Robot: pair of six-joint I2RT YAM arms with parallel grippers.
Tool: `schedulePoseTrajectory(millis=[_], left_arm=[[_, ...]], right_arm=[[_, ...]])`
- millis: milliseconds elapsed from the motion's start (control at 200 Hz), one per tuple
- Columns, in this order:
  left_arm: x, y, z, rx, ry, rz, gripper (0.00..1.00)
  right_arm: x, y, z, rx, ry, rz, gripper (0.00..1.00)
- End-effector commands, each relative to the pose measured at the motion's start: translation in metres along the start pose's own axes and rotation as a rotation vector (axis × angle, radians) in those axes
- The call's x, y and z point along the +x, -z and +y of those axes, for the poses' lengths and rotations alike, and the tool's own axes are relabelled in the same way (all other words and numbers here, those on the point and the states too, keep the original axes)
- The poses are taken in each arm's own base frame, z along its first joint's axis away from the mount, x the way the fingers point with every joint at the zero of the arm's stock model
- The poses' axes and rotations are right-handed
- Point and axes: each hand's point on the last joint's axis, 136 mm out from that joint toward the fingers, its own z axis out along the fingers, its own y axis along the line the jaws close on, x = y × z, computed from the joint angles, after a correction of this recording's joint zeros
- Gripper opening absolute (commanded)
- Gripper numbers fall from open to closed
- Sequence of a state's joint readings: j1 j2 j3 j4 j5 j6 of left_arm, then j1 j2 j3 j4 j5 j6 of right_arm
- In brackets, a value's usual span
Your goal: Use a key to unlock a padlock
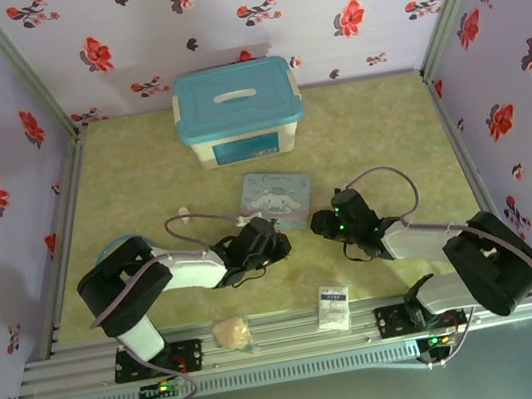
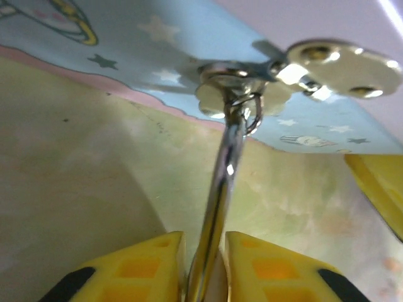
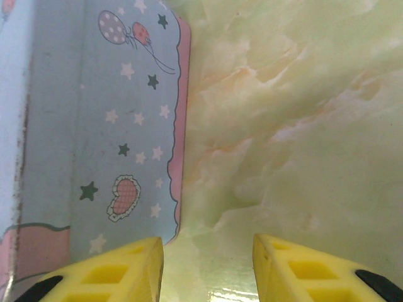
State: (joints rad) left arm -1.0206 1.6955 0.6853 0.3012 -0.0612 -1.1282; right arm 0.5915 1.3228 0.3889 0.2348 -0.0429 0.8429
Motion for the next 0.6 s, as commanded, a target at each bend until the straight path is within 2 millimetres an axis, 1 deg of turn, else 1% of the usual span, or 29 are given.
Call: schedulePoseTrajectory(millis=[0, 155, 240, 305, 395, 595], left_arm=[[0.015, 0.009, 0.056, -0.261, -0.126, 0.076, 0.27], [0.012, 0.013, 0.06, -0.305, -0.165, 0.079, 0.27], [0.008, 0.019, 0.063, -0.357, -0.202, 0.082, 0.26], [0.007, 0.022, 0.062, -0.383, -0.232, 0.086, 0.24], [0.006, 0.026, 0.06, -0.422, -0.274, 0.089, 0.24], [0.001, 0.038, 0.067, -0.564, -0.391, 0.09, 0.26]], right_arm=[[-0.008, -0.002, 0.001, 0.008, -0.013, -0.033, 0.41], [-0.004, -0.008, 0.001, 0.001, -0.024, -0.017, 0.41], [-0.002, -0.01, 0.001, 0.002, -0.025, -0.011, 0.41], [-0.002, -0.011, -0.001, 0.012, -0.023, -0.013, 0.41], [-0.001, -0.012, -0.003, 0.02, -0.02, -0.011, 0.41], [-0.001, -0.013, -0.001, 0.012, -0.024, -0.01, 0.4]])
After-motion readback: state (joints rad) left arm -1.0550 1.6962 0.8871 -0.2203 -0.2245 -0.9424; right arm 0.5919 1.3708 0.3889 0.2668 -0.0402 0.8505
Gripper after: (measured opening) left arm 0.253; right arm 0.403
